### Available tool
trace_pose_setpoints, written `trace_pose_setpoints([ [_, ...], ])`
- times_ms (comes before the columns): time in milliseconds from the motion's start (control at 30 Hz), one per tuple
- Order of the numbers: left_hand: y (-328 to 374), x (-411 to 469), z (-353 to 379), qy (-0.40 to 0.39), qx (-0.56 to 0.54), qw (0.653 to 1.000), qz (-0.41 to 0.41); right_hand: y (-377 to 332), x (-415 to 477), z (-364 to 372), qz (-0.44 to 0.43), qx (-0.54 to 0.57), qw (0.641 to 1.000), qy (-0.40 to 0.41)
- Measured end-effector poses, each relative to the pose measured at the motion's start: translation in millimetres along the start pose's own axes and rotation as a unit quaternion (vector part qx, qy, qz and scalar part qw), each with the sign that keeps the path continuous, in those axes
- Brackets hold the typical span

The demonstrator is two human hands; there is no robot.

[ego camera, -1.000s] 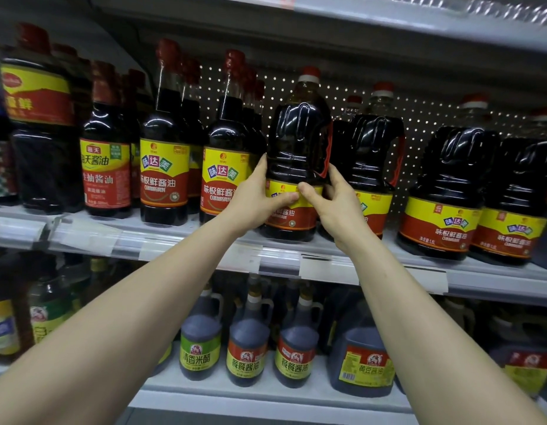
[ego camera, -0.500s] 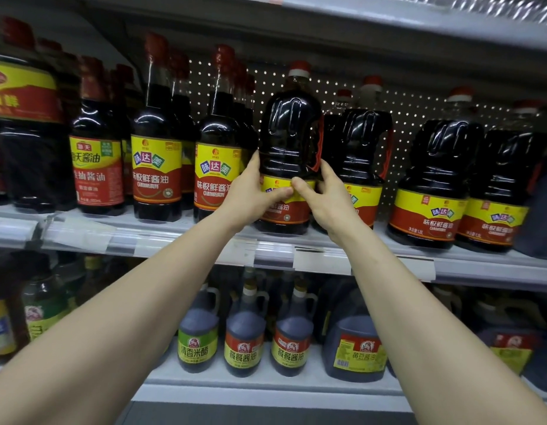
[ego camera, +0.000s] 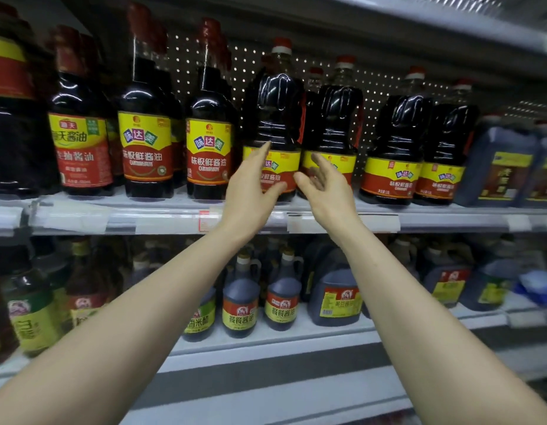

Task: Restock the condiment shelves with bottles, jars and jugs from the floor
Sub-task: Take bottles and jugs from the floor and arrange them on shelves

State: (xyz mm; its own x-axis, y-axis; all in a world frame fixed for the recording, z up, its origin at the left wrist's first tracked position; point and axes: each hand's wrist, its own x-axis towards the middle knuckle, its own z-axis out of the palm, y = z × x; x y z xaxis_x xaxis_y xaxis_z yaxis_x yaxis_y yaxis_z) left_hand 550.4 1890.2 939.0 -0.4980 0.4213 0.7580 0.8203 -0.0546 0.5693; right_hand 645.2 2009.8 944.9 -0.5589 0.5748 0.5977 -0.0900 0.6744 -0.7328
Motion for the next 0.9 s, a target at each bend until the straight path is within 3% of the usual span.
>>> trace_pose_setpoints([
  [467, 28.1, -105.5, -1.2, -0.163, -0.131, 0.978, 0.002, -18.7, -154.4, -46.7, 0.098, -0.074, 0.990, 0.075],
  [900, 71.3, -197.6, 60.1, -0.283, -0.186, 0.941, 0.020, 11.8, -275.7, -116.4, 0.171, -0.137, 0.969, 0.110],
])
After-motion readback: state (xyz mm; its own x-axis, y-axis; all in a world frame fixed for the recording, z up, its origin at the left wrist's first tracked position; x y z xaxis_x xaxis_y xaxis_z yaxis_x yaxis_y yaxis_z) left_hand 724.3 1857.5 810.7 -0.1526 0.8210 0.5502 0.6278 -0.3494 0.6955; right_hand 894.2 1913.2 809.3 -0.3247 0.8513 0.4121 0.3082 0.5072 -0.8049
